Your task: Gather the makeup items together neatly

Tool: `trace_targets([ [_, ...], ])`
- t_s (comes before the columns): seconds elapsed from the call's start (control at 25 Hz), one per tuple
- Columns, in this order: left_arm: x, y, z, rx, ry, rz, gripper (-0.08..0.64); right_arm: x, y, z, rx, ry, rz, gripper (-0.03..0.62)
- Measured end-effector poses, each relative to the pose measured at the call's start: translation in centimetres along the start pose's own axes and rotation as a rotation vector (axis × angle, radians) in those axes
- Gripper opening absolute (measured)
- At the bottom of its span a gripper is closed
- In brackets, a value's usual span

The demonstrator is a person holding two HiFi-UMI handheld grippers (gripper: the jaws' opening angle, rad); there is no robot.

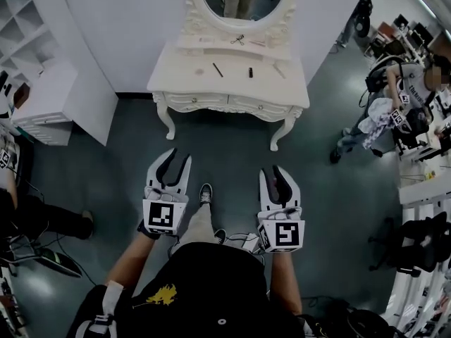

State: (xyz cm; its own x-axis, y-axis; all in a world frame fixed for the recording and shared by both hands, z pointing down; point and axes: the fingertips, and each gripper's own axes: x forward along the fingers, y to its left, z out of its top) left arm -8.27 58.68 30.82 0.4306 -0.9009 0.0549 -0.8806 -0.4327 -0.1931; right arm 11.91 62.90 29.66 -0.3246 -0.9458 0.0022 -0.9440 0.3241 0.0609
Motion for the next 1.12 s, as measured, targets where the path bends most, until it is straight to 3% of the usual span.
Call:
trace_targets([
  [0.08,0.5,0.4,-0.8,-0.063,0.018,0.012,0.156,0.3,-0.5,-0.8,0.048,0.008,0.005,0.172],
  [0.16,1.1,0.4,-2.1,-0.123,0.051,0.014,0.25,0.5,-1.5,-1.9,0.107,0.023,-0.004,0.294],
  [0.32,3.1,0.3,-4.0,-0.139,0.116,0.039,0.417,0.7,-4.4,-3.7,0.149,0.071,-0.063,0.394],
  [0.52,6.4,1.0,-3.9,-0.109,0.119,0.03,0.435,2.4,-7.0,-5.4,0.178,0.123,-0.093,0.393],
  [0.64,9.1,1.8,-3.6,-0.128,0.1,0.017,0.434,5.1,-8.0,-6.2,0.186,0.159,-0.086,0.393],
  [0.8,13.4,4.2,-3.5,-0.134,0.091,0.016,0.434,10.4,-9.1,-6.2,0.168,0.184,-0.075,0.39],
  [1.12,22.3,10.5,-3.2,-0.038,0.054,-0.037,0.433,23.0,-10.2,-5.3,0.137,0.203,-0.07,0.371],
])
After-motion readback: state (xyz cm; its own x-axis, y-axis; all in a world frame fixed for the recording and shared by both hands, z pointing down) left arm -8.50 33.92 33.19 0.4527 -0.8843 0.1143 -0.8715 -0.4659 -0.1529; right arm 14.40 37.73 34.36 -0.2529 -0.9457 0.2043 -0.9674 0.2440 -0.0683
